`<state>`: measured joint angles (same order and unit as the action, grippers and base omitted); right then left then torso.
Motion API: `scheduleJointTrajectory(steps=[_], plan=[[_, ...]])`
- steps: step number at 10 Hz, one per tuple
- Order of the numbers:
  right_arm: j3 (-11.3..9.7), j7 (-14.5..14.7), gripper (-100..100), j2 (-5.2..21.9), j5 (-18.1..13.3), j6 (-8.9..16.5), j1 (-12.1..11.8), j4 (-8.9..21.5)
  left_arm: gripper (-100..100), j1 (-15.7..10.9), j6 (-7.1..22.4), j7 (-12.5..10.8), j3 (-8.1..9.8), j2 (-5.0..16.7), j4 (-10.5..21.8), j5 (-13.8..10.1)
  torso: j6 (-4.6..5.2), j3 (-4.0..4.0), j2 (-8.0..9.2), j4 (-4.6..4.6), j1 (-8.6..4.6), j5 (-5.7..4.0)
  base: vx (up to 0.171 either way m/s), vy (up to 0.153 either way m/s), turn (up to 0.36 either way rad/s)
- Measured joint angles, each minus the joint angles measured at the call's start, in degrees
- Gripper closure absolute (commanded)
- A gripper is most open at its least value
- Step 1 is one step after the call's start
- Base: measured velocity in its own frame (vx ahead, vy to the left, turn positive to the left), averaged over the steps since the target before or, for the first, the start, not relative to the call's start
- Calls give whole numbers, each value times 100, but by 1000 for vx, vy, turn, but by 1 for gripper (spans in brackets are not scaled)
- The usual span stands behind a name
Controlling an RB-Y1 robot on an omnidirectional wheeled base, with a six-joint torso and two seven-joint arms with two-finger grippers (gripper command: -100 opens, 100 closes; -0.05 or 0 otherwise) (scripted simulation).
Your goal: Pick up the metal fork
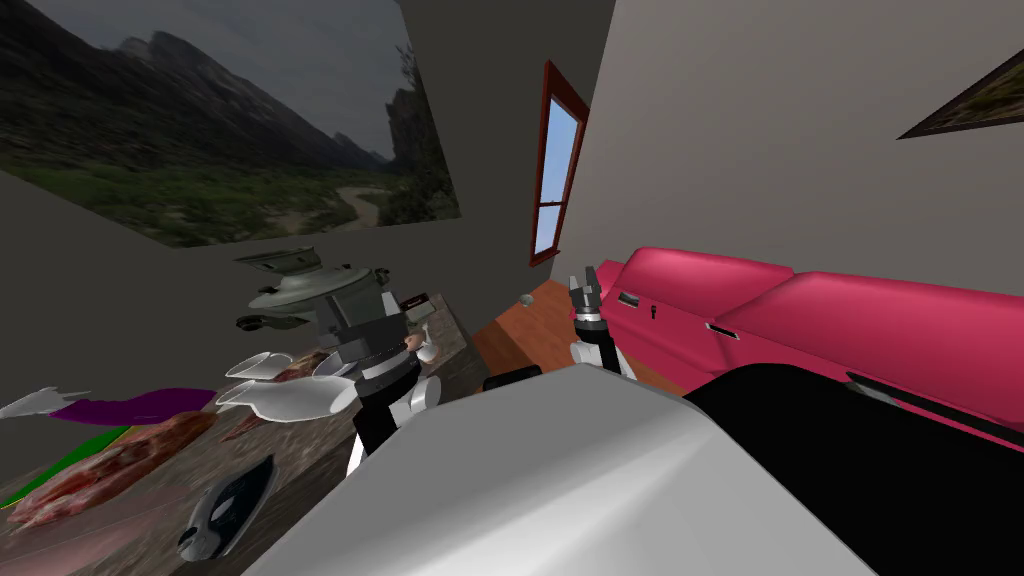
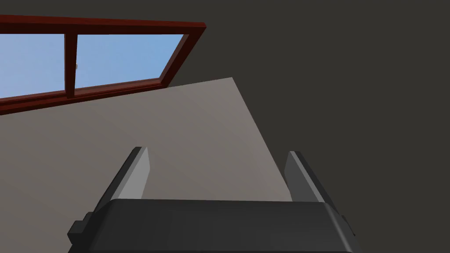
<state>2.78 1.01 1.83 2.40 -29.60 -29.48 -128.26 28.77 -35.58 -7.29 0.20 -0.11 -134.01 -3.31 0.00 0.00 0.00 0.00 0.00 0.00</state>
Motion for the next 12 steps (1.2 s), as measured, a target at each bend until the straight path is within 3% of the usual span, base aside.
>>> scheduleJointTrajectory(steps=[3,6,8,10,12], plan=[[0,0,0,0,0,0,2,0,-100,191,67,-41,-12,355,156,18,1,22,40,8,7,2,-108,12,-110],[0,0,0,0,0,0,2,0,-100,660,112,-173,-42,708,434,53,1,35,60,13,18,4,-149,35,-211],[0,0,0,0,0,1,2,0,-100,1080,313,-333,15,951,539,45,1,38,66,15,20,5,-160,18,-258],[0,0,0,0,0,1,3,0,-100,1432,459,-515,62,1172,848,65,2,36,62,14,11,2,-120,3,-207],[0,0,0,0,0,0,1,0,-100,1710,586,-589,6,1239,981,124,2,20,32,8,11,2,-59,-2,-155]])
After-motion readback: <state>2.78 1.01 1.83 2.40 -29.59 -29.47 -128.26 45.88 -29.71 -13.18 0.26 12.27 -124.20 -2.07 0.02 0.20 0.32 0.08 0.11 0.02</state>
